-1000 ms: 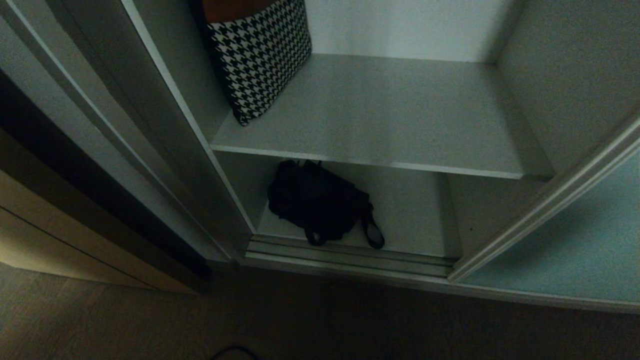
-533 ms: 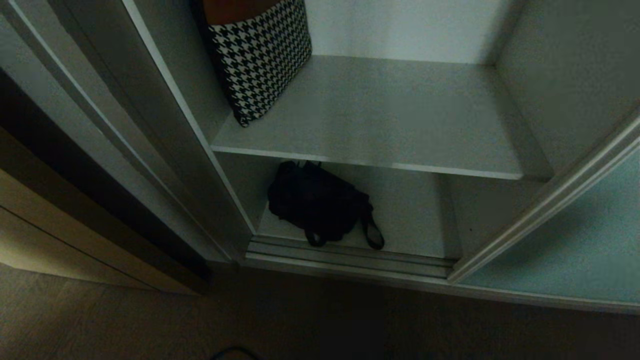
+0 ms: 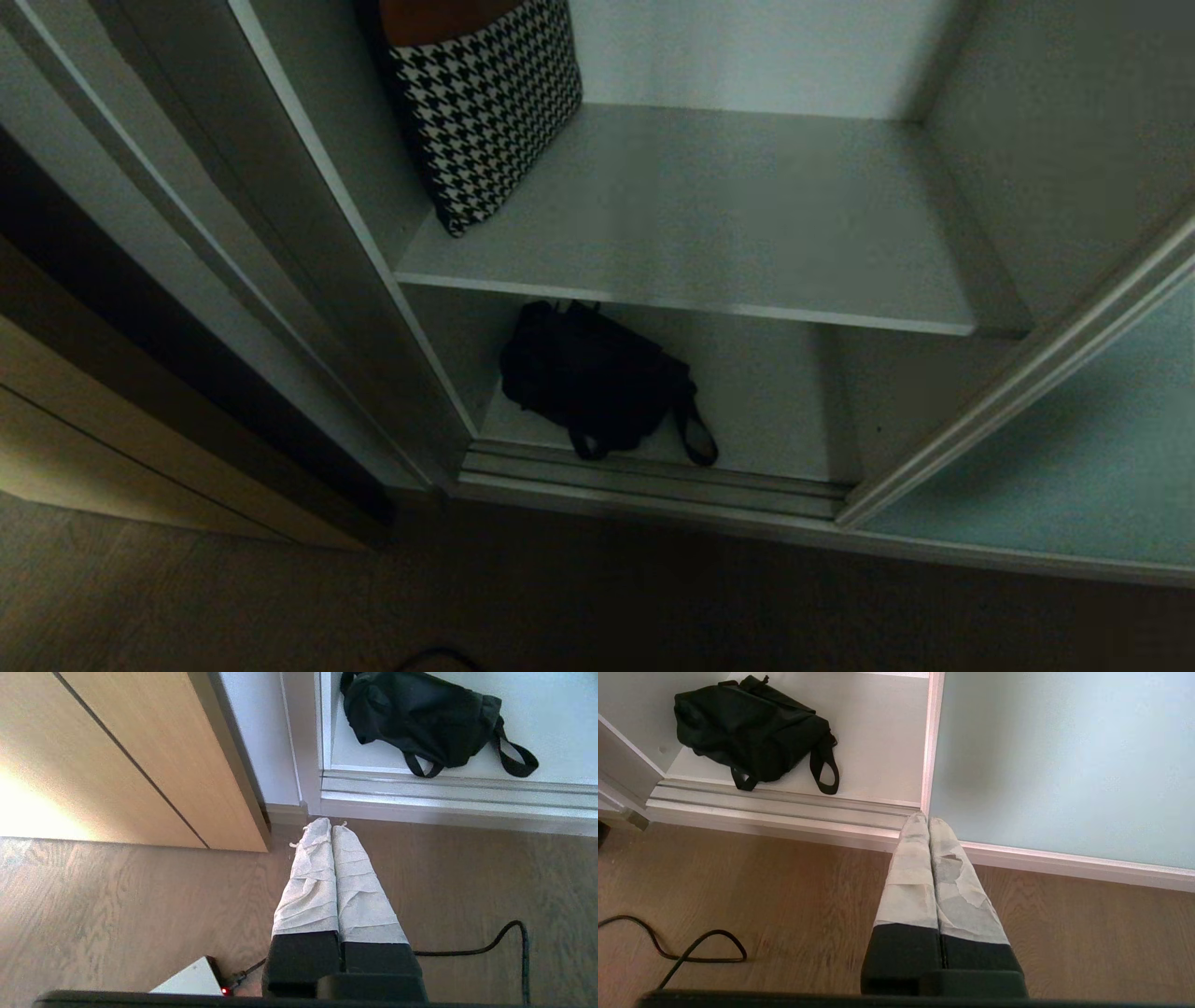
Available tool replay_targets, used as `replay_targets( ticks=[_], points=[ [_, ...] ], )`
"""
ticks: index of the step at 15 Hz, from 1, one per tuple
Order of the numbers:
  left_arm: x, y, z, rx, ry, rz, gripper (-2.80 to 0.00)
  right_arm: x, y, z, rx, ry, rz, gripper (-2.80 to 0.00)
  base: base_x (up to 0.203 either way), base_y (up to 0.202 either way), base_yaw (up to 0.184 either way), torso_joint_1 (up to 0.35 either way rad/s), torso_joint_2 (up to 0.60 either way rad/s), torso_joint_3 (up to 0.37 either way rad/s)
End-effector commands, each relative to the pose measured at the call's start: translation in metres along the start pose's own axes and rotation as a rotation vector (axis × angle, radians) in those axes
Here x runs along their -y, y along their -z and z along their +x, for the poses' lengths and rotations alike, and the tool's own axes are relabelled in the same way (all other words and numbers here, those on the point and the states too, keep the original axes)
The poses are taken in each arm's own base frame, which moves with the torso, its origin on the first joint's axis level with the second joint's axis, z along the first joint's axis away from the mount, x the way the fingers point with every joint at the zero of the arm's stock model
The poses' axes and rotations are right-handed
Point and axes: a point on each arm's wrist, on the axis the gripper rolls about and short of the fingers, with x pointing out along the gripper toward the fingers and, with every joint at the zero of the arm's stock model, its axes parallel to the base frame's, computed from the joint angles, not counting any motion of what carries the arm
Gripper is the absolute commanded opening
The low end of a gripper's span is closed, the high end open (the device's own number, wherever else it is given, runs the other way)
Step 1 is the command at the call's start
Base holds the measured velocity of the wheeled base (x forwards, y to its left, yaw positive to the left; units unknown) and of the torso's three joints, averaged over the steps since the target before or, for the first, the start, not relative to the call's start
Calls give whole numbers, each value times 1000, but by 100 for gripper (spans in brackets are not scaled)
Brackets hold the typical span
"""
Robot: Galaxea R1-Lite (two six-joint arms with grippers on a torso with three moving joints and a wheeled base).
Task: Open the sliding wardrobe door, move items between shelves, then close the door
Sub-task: Close the door
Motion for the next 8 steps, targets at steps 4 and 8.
replay_targets(
  ticks=[4,8],
  points=[
    [0,0,0,-1,0,-1,-280,0,0,0,1,1,1,-280,0,0,0,0,0,0],
    [0,0,0,1,-4,-16,-280,0,0,0,1,1,1,-280,-110,0,1,4,-1,2]
  ],
)
